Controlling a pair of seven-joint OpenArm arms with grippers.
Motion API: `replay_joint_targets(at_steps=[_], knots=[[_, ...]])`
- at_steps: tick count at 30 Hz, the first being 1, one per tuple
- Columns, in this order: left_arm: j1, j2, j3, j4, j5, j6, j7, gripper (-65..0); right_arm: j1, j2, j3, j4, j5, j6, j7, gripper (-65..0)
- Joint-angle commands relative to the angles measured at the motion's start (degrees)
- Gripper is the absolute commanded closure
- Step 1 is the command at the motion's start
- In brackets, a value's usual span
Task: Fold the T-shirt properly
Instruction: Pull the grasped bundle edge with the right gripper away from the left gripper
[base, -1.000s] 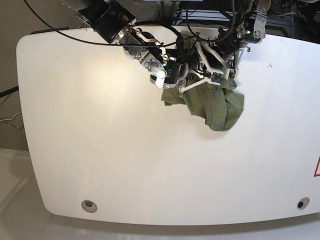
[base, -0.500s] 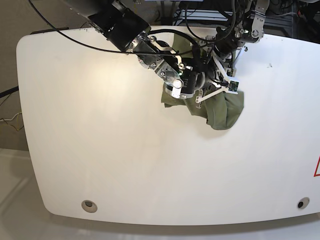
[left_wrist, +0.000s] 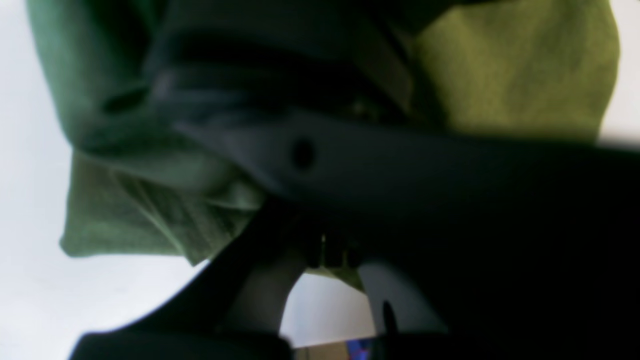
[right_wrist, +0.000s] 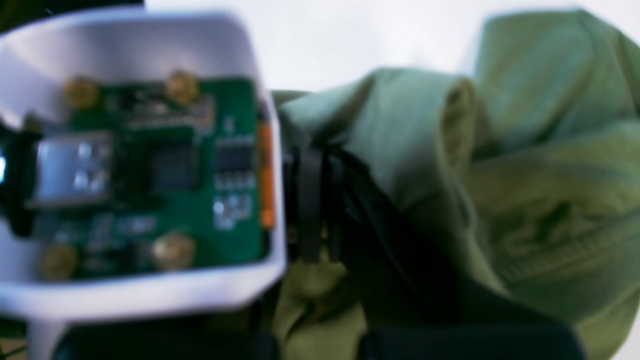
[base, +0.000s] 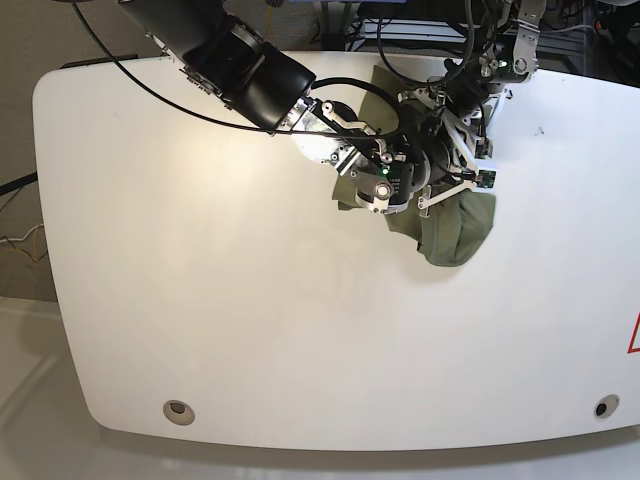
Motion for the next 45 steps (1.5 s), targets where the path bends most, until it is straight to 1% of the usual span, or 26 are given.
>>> replay_joint_targets(at_steps=[1,11,15,24,27,28,32,36,45], knots=[[0.27,1.15,1.78,0.09,-0.27,-3.0,4.84,0.0,-0.91,-2.02,-1.69,-1.16,-3.49,-1.32,4.16,0.0],[0.1,1.06,1.78,0.0,-0.18,-3.0,4.84,0.0,1.47,-2.02,-1.25,-0.1,-3.49,-1.58,4.16,0.0],[-0.25,0.97,2.74,0.0,-0.18,-3.0,4.84,0.0,1.73,-2.02,2.27,2.1,-3.93,-3.78,4.16,0.0],[-2.28,1.06,3.97,0.09,-0.18,-3.0,4.84,0.0,2.44,-2.02,3.41,2.1,-3.93,-7.12,4.43,0.0],[-2.1,0.97,3.97,0.09,-0.18,-3.0,4.84,0.0,2.08,-1.94,7.36,1.74,-3.93,-7.47,4.78,0.0],[-1.92,0.89,3.97,0.09,-0.18,-3.0,4.84,0.0,2.0,-0.8,8.68,1.66,-3.93,-7.47,4.87,0.0],[-1.22,0.89,3.97,0.09,-0.18,-3.0,4.84,0.0,1.38,2.1,12.11,1.74,-3.93,-7.47,4.87,0.0],[-1.22,0.89,3.97,0.09,-0.18,-3.0,4.84,0.0,1.38,5.27,14.13,1.74,-3.76,-7.39,4.87,0.0],[-1.31,0.89,3.97,0.18,-0.18,-3.0,4.84,0.0,0.06,9.14,14.48,1.92,-3.49,-7.3,4.87,0.0]])
